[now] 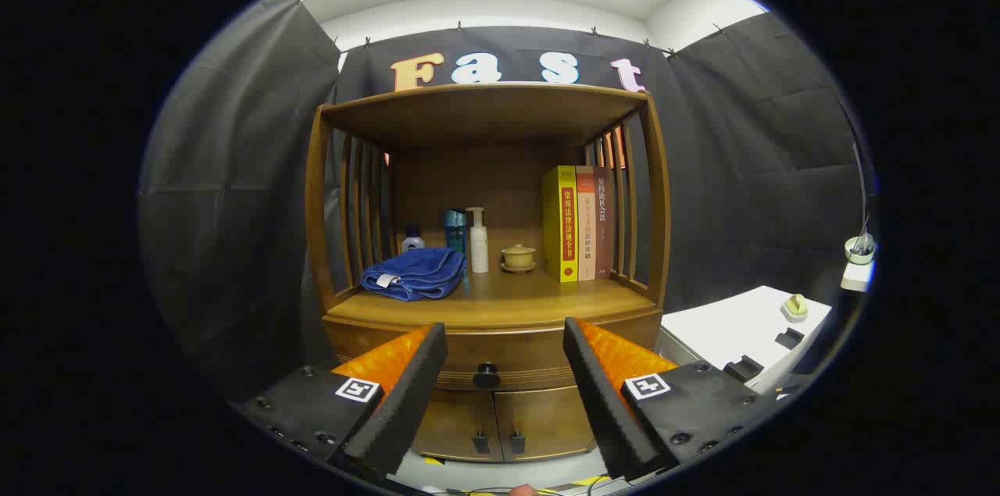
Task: Pull open the drawer, take out the items inside it, and place them on the countertop above the cabinet.
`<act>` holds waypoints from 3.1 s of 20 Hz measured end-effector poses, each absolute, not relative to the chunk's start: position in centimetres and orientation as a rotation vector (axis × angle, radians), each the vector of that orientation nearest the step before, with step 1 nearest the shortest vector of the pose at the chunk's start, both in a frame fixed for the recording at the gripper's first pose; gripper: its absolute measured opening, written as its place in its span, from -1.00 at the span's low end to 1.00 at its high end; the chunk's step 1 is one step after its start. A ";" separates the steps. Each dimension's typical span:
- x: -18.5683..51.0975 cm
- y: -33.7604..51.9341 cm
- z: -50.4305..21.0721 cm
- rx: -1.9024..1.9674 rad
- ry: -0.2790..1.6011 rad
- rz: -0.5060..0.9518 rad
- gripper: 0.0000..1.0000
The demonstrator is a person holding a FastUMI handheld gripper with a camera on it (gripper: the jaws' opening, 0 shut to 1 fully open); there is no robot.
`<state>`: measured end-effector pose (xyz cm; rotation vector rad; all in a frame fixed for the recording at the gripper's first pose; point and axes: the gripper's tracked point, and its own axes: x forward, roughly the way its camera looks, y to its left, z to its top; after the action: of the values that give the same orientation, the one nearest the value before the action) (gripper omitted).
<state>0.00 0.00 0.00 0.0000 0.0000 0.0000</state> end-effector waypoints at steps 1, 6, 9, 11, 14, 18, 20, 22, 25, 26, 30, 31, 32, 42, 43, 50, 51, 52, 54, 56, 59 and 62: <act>0.1 0.0 -0.2 0.001 0.003 0.000 0.97; 0.2 -0.1 -0.2 0.002 0.000 -0.003 0.97; 0.4 -0.1 -0.2 0.002 0.000 -0.003 0.97; 0.4 -0.3 -0.2 -0.008 0.001 -0.008 0.97; 0.5 -0.2 -0.4 -0.015 0.004 -0.008 0.97; 0.9 -0.3 -0.8 -0.019 0.016 -0.008 0.97; 1.3 -0.1 -1.5 -0.020 0.027 -0.006 0.97; 1.9 0.1 -2.8 -0.019 0.052 -0.001 0.97; 3.2 0.4 -5.3 -0.023 0.100 0.007 0.97; 3.7 0.5 -6.3 -0.029 0.121 0.009 0.97; 6.2 0.7 -10.0 -0.020 0.184 0.011 0.97; 6.8 0.8 -10.7 -0.014 0.199 0.013 0.97; 7.6 0.9 -11.4 -0.010 0.212 0.016 0.97; 14.2 2.5 -15.8 -0.016 0.281 0.032 0.98; 14.6 2.4 -16.3 -0.012 0.287 0.029 0.98; 16.4 2.5 -17.8 -0.003 0.313 0.024 0.74; 16.5 2.6 -18.1 -0.002 0.315 0.026 0.64; 16.7 2.8 -18.2 -0.003 0.319 0.028 0.53; 16.8 3.0 -18.3 -0.006 0.319 0.027 0.31; 16.8 2.8 -18.3 -0.012 0.318 0.032 0.09; 16.6 2.9 -18.3 -0.005 0.327 0.032 0.00; 16.0 2.9 -18.4 -0.007 0.337 0.031 -0.04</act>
<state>15.97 2.94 -18.38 -0.0069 0.3371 0.0309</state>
